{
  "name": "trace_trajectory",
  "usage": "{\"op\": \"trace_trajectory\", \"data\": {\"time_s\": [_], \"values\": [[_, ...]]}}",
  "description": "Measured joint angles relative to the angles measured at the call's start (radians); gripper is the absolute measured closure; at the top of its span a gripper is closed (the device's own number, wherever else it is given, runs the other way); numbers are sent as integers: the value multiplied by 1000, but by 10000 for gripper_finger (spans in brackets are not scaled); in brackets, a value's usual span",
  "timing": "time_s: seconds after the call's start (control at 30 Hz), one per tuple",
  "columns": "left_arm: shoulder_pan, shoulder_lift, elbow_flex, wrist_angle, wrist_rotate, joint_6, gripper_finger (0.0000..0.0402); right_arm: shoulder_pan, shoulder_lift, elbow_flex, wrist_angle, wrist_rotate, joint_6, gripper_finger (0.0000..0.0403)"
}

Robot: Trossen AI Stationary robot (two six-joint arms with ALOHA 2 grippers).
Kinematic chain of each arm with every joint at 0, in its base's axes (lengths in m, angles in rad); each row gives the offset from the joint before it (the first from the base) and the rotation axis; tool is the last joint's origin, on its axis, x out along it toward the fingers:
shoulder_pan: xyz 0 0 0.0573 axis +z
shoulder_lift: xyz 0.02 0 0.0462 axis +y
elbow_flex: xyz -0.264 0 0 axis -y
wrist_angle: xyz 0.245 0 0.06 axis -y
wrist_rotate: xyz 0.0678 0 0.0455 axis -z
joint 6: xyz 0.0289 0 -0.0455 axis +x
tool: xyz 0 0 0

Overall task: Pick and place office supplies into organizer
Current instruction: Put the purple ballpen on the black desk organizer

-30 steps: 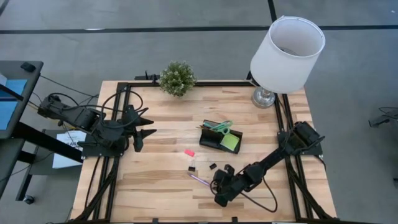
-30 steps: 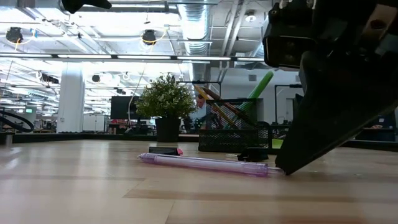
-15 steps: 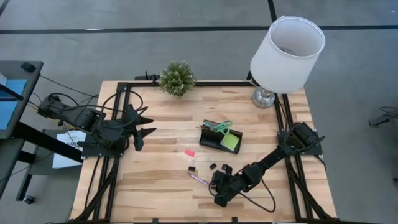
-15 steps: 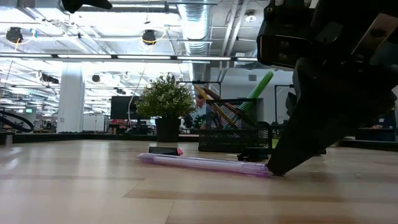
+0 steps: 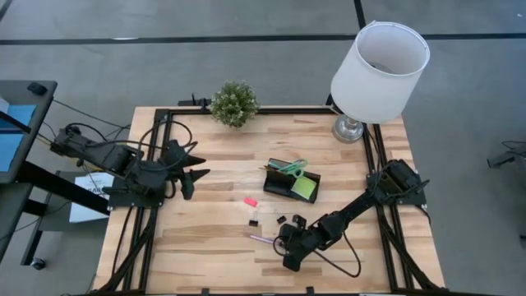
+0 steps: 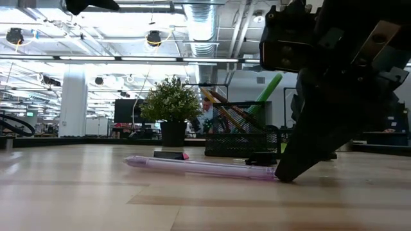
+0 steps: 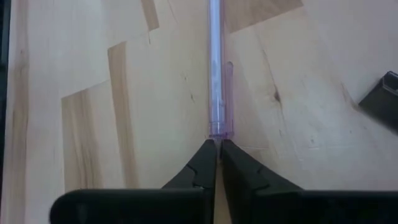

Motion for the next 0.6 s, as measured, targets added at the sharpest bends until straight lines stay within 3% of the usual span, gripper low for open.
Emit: {"op": "trace_trajectory", "data": {"time_s": [0.27, 0.6], "values": [[0, 230, 0, 134, 104, 81, 228, -2, -4, 9, -5, -4, -4, 400], [0, 650, 0, 429, 436, 298, 228, -4, -3, 22, -28, 1, -27, 402]]}}
